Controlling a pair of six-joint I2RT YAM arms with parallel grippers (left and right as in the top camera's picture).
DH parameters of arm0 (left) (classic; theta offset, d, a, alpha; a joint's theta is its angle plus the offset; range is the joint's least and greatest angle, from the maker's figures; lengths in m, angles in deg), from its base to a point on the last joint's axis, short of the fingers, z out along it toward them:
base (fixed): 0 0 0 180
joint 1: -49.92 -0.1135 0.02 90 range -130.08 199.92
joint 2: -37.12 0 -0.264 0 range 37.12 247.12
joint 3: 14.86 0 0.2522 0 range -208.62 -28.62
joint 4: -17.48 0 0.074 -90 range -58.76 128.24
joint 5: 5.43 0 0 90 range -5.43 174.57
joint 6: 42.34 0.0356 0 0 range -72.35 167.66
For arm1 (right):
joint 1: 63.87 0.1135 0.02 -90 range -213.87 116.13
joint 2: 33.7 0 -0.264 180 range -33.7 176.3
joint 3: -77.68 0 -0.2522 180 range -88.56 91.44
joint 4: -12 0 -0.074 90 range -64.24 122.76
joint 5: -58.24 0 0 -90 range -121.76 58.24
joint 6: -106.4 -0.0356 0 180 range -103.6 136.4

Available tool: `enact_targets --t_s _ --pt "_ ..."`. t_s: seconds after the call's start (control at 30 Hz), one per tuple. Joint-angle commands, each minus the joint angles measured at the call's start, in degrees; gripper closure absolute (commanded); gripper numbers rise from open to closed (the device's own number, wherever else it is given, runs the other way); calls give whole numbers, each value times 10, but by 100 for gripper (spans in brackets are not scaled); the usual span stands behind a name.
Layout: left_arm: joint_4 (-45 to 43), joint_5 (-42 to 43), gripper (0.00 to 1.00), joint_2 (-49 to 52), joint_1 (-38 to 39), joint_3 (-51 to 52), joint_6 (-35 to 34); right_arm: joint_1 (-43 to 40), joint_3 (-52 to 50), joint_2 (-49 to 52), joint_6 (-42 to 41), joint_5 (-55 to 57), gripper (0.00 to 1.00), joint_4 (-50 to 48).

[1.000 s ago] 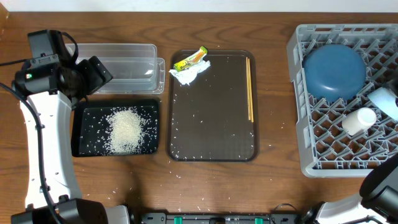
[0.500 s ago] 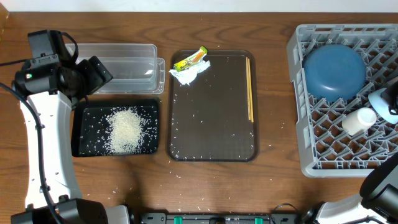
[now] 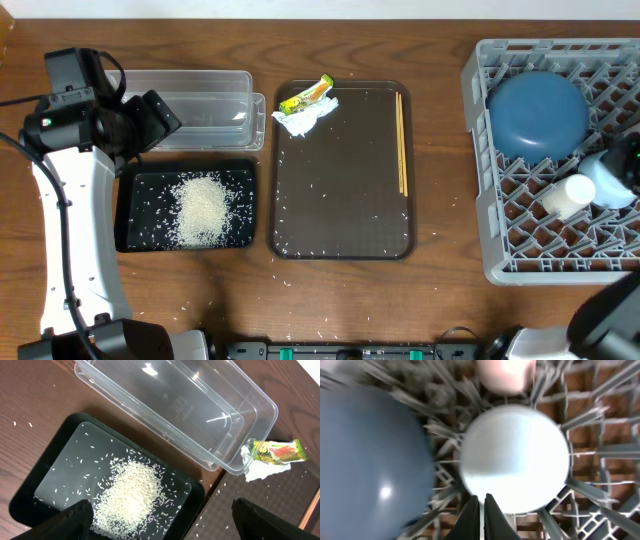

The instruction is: Sort waste into correct bins and load items into the dishwasher rack

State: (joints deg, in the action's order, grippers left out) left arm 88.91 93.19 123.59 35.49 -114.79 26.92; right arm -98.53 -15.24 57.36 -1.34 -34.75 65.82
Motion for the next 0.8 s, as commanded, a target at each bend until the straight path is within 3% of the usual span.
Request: enact_targets --t_s 0.0,0.1,0.17,0.23,0.27,0.3,0.47,0.6,0.77 --pt "2 -3 8 0 -2 -13 3 -2 3 -66 -10 -17 95 8" --pt "2 -3 8 0 -2 -13 3 -2 3 -122 -22 -64 86 19" --pt "2 -3 8 0 -2 -13 3 -2 3 -157 -21 -153 60 25" --pt "2 -3 8 0 -2 -13 3 -2 3 -186 -22 -249 21 34" --pt "2 -3 8 0 -2 -13 3 -2 3 -199 -22 -297 9 40" --pt "2 -3 8 0 -2 -13 3 0 3 -209 -21 -333 3 48" --pt "2 -3 8 0 -2 -13 3 38 -2 -224 -18 -362 1 113" --pt "2 -3 8 0 -2 -13 3 103 -28 -224 41 -362 1 139" --pt "2 -3 8 0 -2 -13 3 222 -55 -221 49 -242 5 165"
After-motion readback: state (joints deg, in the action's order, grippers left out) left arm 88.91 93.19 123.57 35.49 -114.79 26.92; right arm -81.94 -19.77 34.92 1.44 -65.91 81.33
